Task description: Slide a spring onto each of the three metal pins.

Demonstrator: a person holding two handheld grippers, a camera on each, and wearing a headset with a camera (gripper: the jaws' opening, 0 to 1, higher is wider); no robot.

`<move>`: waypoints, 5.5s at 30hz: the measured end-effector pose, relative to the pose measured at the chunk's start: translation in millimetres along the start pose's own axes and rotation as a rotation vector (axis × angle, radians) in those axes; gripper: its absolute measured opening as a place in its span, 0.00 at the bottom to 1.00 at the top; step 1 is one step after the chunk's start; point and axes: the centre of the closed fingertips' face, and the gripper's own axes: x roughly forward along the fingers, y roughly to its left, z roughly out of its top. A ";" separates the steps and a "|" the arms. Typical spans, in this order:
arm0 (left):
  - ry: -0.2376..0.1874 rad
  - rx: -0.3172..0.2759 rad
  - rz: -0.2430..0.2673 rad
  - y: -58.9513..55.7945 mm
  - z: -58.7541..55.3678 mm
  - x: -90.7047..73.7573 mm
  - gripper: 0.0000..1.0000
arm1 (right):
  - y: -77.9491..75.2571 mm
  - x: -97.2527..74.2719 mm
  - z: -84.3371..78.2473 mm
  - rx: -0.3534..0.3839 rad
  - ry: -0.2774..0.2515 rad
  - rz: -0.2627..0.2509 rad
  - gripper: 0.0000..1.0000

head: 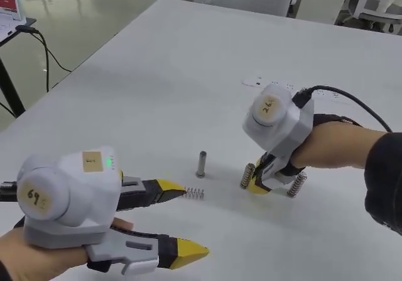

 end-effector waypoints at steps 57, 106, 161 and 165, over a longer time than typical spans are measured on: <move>-0.001 0.004 0.014 1.1 -0.7 -4.0 0.48 | 48.6 -1.5 61.7 -0.136 -0.082 0.036 0.11; 0.015 -0.003 0.012 0.7 -3.5 -1.5 0.48 | 54.3 23.6 74.4 -0.210 -0.063 0.072 0.08; 0.019 0.112 -0.033 -9.2 -3.0 -1.1 0.16 | 122.7 -53.3 58.4 -0.326 -0.030 0.159 0.08; 0.021 0.126 -0.037 -10.6 -2.7 -1.0 0.11 | 125.7 -53.9 56.9 -0.329 -0.020 0.172 0.08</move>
